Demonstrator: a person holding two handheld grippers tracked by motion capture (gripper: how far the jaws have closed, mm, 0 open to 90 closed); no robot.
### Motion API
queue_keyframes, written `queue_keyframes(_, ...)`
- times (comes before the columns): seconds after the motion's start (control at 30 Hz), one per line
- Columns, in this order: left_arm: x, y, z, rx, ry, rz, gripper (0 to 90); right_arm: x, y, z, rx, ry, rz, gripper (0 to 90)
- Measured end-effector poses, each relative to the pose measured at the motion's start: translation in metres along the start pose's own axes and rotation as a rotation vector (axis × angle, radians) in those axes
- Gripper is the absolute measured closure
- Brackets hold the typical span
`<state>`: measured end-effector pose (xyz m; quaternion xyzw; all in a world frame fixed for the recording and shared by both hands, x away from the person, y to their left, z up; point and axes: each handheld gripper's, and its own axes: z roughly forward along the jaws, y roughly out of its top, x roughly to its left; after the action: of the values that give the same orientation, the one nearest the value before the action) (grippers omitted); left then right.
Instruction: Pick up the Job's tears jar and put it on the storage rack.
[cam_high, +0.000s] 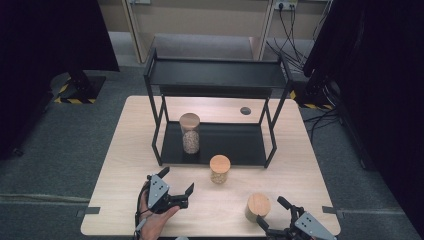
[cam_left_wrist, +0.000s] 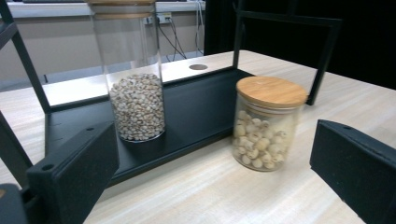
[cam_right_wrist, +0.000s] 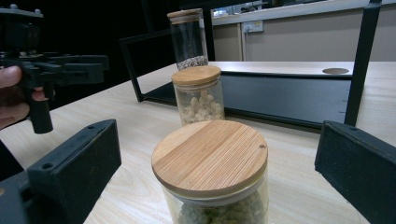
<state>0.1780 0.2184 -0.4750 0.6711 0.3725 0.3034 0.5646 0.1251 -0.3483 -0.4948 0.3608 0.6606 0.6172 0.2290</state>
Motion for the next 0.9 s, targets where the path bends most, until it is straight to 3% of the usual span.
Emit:
queue_keyframes(0.33,-0.006,-0.009,-0.017,-0.019,-0.031,-0.012,0.8,0.000,0.000,0.000,0.000,0.001,-0.001,0.6)
queue_keyframes(0.9,-0.007,-0.024,-0.017,-0.012,-0.043,-0.016,0.8,0.001,0.000,-0.001,-0.007,0.004,-0.008,0.6)
